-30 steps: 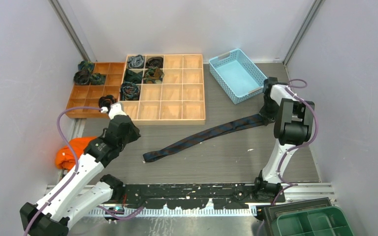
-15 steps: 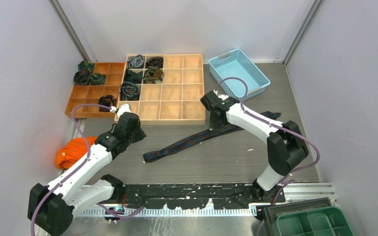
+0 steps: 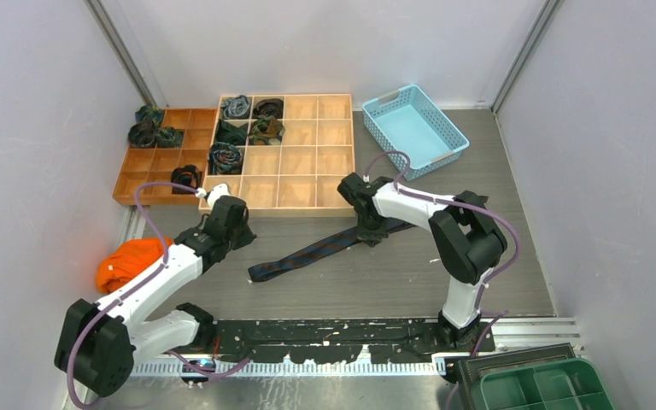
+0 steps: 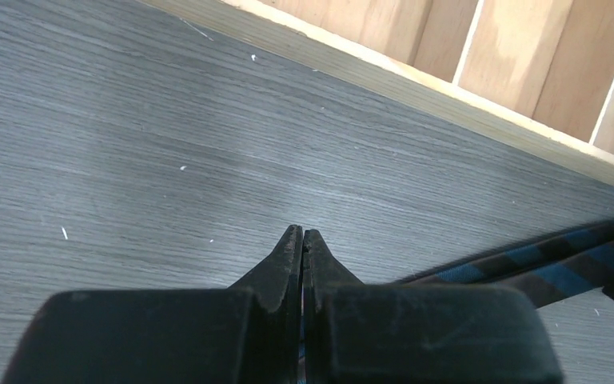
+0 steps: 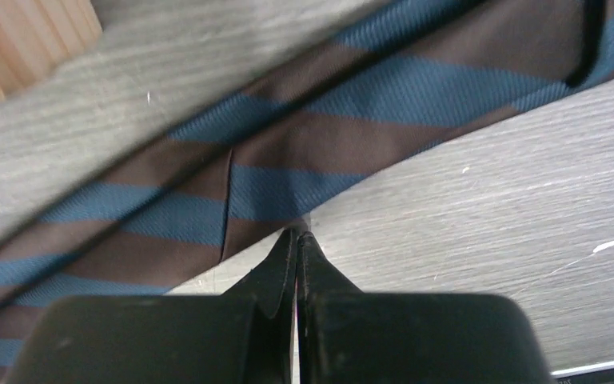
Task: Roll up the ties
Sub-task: Roll the tie at the center of the board.
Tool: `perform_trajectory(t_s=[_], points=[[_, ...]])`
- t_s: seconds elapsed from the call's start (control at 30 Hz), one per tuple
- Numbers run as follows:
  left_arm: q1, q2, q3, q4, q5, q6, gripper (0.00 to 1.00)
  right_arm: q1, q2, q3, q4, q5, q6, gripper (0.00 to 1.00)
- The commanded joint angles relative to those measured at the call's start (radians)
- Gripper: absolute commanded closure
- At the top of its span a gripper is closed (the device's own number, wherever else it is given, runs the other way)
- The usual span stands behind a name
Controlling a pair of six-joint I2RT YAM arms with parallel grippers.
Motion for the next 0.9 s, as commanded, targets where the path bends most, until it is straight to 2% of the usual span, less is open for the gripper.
perform_trajectory(t_s=[0.0, 0.17, 0.3, 0.37, 0.47, 0.6, 0.77, 0.87], points=[[0.014, 0.012, -0.011, 0.075, 0.0, -0.01, 1.0, -0.063, 0.06, 0.052, -0.013, 0.066, -0.012, 0.99], [0.017, 0.068, -0.025, 0.112, 0.018, -0.015, 1.0, -0.201, 0.065, 0.018, 0.023, 0.037, -0.062, 0.99], [0.017, 0.108, -0.04, 0.142, 0.034, -0.024, 1.0, -0.235, 0.045, 0.032, 0.011, 0.041, -0.102, 0.99], [0.017, 0.122, -0.046, 0.145, 0.033, -0.026, 1.0, -0.197, -0.004, 0.024, 0.01, 0.051, -0.104, 0.99], [0.017, 0.115, -0.053, 0.117, 0.015, -0.039, 1.0, -0.043, -0.076, 0.028, -0.027, 0.07, -0.064, 0.99], [0.017, -0.008, -0.093, 0.074, -0.041, -0.088, 1.0, 0.135, -0.078, 0.027, -0.005, -0.024, 0.01, 0.99], [0.017, -0.254, -0.095, -0.048, -0.124, -0.09, 1.0, 0.199, 0.029, 0.052, 0.08, -0.114, 0.043, 0.99], [0.018, -0.341, -0.071, -0.122, -0.156, -0.073, 1.0, 0.204, 0.097, 0.101, 0.099, -0.136, 0.035, 0.99]])
